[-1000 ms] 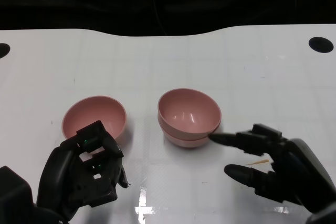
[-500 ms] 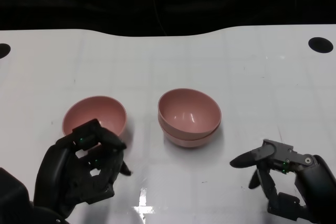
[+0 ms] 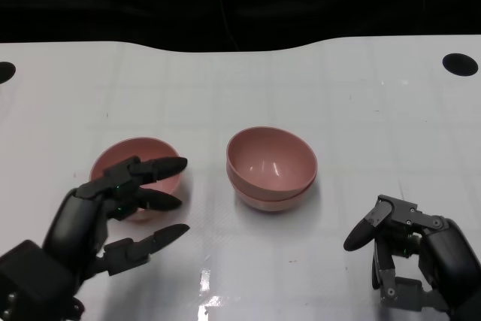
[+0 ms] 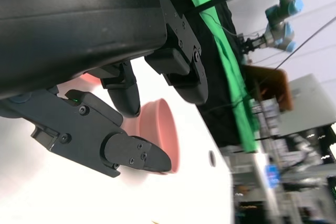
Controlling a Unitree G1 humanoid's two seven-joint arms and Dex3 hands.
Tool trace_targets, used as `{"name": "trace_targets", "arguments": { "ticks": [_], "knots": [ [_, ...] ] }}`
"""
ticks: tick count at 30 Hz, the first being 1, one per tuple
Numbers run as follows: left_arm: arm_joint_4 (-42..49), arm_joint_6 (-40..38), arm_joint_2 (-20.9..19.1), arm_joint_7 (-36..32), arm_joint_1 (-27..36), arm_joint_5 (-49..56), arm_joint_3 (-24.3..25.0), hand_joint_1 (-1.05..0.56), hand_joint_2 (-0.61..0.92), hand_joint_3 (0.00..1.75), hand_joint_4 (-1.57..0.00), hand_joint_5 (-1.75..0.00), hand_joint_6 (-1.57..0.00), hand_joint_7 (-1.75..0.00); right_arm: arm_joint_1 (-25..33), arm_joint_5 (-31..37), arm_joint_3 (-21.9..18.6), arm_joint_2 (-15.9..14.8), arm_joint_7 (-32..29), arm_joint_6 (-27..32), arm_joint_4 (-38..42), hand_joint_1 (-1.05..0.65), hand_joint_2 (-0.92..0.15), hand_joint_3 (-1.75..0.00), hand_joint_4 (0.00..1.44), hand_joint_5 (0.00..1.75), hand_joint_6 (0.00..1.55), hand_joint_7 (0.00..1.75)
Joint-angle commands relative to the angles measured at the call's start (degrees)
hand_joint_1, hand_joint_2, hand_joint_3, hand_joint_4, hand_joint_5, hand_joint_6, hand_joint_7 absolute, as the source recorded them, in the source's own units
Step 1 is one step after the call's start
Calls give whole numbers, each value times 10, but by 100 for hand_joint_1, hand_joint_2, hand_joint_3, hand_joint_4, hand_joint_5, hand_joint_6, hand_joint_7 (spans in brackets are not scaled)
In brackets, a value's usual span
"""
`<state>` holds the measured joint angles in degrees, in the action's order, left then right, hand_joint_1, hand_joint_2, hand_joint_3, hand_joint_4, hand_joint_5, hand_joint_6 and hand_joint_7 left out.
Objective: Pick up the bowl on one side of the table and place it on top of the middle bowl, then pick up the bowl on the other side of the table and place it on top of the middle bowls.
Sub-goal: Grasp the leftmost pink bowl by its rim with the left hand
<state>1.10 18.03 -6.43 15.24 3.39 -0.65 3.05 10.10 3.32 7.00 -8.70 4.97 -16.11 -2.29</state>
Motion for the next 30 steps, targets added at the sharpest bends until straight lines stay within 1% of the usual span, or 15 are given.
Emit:
{"name": "trace_targets", "arguments": {
  "ticks": [1,6,13,14,15,17,19,23,30],
  "knots": [
    [-17,15,-22,-17,-3,26,3,-46,92,7,-40,-65,-49,-7,6,-5,-6,5,3,22,-21,-4,-31,-159,97,175,81,158],
    [-35,20,-40,-33,-2,67,-1,-43,92,5,-36,-60,-44,-3,10,-7,-9,12,8,34,-34,-3,-31,-158,97,175,79,161],
    [-46,11,-46,-39,0,79,-3,-44,92,5,-34,-59,-43,-2,12,-7,-11,16,12,34,-37,-2,-30,-158,97,175,79,162],
    [-59,2,-65,-44,-5,117,-2,-45,92,4,-33,-59,-42,-1,13,-6,-10,17,11,36,-41,-2,-30,-158,97,175,79,162],
    [-70,-6,-78,-47,-8,146,-1,-48,91,3,-28,-57,-38,0,14,-6,-10,17,11,37,-44,-3,-31,-158,97,175,78,162],
    [-84,-19,-96,-51,-15,184,-2,-49,91,2,-25,-56,-35,0,15,-5,-9,18,12,43,-50,-3,-31,-157,96,175,78,162],
    [-92,-34,-104,-51,-23,200,-6,-51,90,1,-23,-57,-33,0,14,-8,-11,18,14,47,-52,-3,-31,-157,96,175,78,162],
    [-100,-51,-106,-57,-29,216,-12,-52,89,0,-22,-58,-32,0,12,-9,-12,18,15,47,-52,-3,-31,-156,96,175,78,161],
    [-105,-58,-108,-61,-30,221,-15,-52,89,0,-21,-60,-32,0,12,-9,-13,19,15,49,-53,-3,-31,-156,96,175,78,160]
  ]
}}
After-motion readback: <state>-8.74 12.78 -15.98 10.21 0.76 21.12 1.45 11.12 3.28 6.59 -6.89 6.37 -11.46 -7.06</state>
